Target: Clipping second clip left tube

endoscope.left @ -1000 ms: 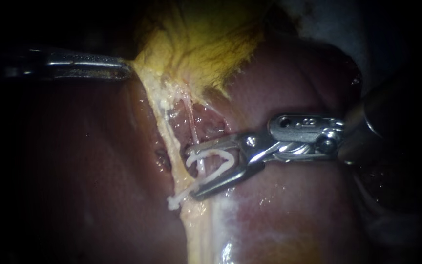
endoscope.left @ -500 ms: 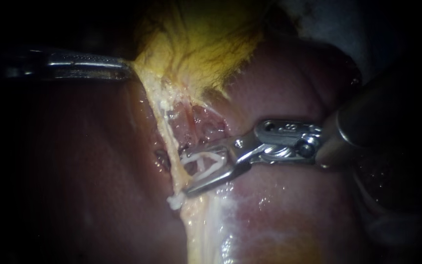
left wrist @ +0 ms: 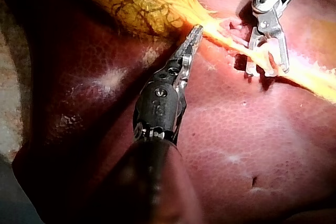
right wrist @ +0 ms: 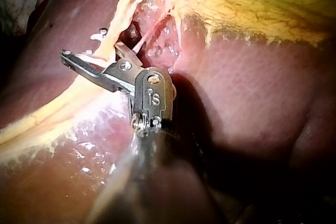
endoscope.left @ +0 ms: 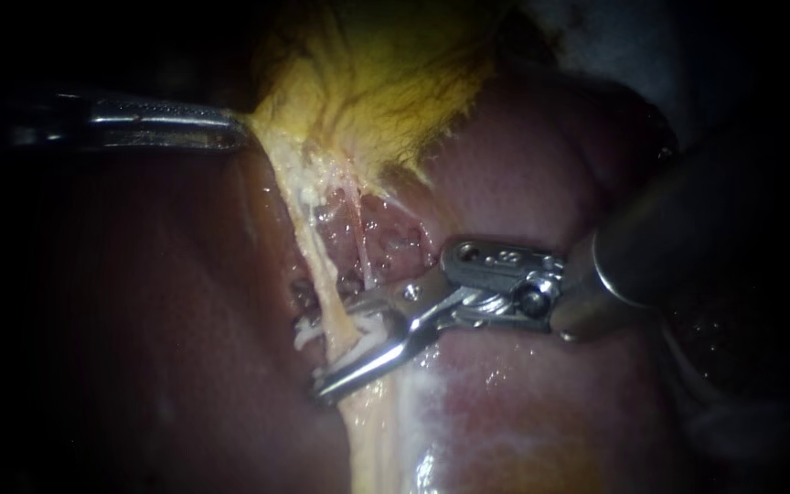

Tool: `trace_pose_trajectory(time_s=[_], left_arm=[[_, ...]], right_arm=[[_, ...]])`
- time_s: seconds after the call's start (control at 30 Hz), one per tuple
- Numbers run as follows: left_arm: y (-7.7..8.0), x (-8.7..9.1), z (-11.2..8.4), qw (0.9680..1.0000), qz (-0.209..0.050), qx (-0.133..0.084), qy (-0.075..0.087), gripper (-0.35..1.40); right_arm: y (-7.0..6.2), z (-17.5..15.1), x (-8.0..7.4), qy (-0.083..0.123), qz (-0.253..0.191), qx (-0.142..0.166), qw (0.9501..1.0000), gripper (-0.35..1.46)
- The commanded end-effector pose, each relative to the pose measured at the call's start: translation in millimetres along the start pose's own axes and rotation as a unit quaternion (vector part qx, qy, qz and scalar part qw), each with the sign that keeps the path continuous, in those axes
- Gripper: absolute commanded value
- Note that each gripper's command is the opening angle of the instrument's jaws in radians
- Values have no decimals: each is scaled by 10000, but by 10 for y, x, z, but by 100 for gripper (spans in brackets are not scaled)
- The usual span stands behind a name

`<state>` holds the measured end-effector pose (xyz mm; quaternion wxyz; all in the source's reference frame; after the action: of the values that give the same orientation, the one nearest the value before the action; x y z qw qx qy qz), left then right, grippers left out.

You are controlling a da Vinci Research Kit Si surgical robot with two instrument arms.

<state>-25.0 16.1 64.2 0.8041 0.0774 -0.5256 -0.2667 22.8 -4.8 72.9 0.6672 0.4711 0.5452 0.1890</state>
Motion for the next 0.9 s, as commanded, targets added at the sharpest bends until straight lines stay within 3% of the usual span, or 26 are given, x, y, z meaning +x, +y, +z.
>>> trace_pose_trajectory(time_s=[0.03,0.33,0.63,0.73,0.83,0.9], left_arm=[[0,0,0,10000,0,0,0,-35],[0,0,0,10000,0,1,0,-35],[0,0,0,10000,0,0,0,-35],[0,0,0,10000,-1,0,0,-35],[0,0,1,10000,-1,-1,0,-35],[0,0,1,10000,-1,-1,0,-35]], right_arm=[[-3,1,0,-13,-11,39,10000,56],[-11,1,2,9,-8,101,9999,48],[-14,-7,2,11,-2,109,9999,-6],[-14,-7,2,57,-1,32,10000,-35],[-11,-6,3,127,5,0,9999,-35],[-5,-4,5,189,39,180,9997,-35]])
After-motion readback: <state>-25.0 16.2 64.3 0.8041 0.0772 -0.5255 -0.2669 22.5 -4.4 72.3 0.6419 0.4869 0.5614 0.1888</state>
